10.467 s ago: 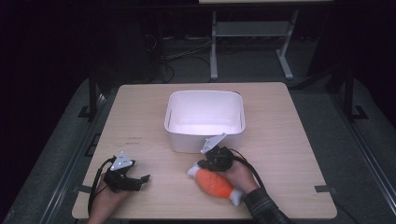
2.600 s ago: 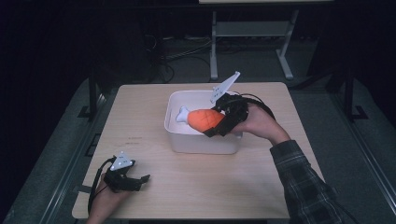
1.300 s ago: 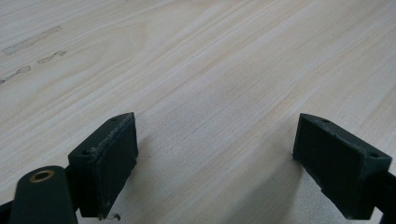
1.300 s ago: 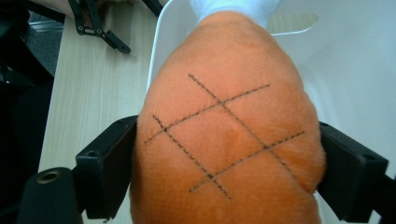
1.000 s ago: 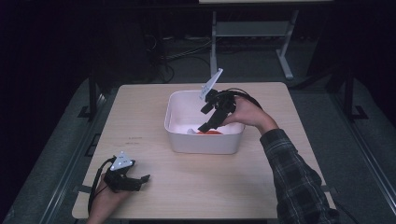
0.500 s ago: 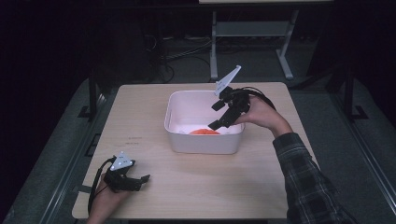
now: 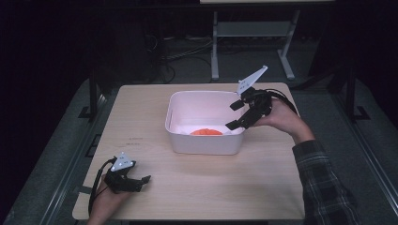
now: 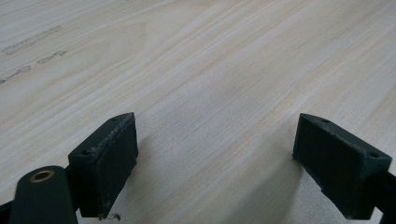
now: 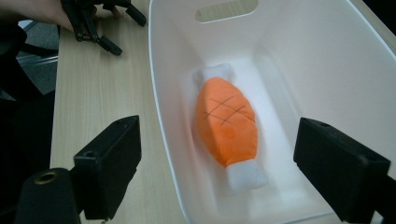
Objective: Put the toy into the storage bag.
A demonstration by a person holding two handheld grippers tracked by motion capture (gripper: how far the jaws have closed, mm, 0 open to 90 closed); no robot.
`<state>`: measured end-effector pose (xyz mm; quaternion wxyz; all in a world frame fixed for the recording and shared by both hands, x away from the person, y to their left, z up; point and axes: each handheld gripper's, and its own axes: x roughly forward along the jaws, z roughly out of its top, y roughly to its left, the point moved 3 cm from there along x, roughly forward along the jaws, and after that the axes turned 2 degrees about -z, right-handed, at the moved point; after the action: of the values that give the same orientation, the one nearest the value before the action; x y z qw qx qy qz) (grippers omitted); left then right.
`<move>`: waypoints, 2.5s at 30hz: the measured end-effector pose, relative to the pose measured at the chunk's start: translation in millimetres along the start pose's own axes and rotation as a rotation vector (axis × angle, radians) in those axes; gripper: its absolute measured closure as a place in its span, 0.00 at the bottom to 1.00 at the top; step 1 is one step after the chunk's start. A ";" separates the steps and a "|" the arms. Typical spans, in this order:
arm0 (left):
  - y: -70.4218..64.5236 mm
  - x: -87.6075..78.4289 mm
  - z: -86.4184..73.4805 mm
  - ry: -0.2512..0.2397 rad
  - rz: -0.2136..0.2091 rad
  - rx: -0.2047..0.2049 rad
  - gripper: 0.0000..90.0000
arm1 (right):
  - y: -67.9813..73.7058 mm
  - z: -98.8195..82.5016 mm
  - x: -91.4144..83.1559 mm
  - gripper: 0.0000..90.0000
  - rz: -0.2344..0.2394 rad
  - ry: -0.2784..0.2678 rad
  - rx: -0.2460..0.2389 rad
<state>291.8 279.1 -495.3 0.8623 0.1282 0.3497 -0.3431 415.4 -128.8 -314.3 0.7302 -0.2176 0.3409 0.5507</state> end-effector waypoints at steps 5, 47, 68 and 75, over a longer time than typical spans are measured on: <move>0.0 0.0 0.0 0.000 0.000 0.000 0.15 | 2.2 -11.1 -7.9 0.16 -0.024 -0.013 0.024; -0.1 -0.1 -0.1 0.002 -0.001 0.000 0.15 | 37.9 -142.0 -8.4 0.15 -0.220 -0.204 0.271; 0.2 -0.1 -0.2 0.003 -0.001 0.004 0.15 | 58.5 -186.3 8.7 0.15 -0.278 -0.235 0.337; 0.2 -0.1 -0.2 0.003 -0.001 0.004 0.15 | 64.5 -200.4 15.3 0.15 -0.293 -0.226 0.362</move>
<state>291.8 279.4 -495.3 0.8614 0.1303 0.3502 -0.3440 304.7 -238.4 -456.7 0.8627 -0.0674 0.3150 0.3898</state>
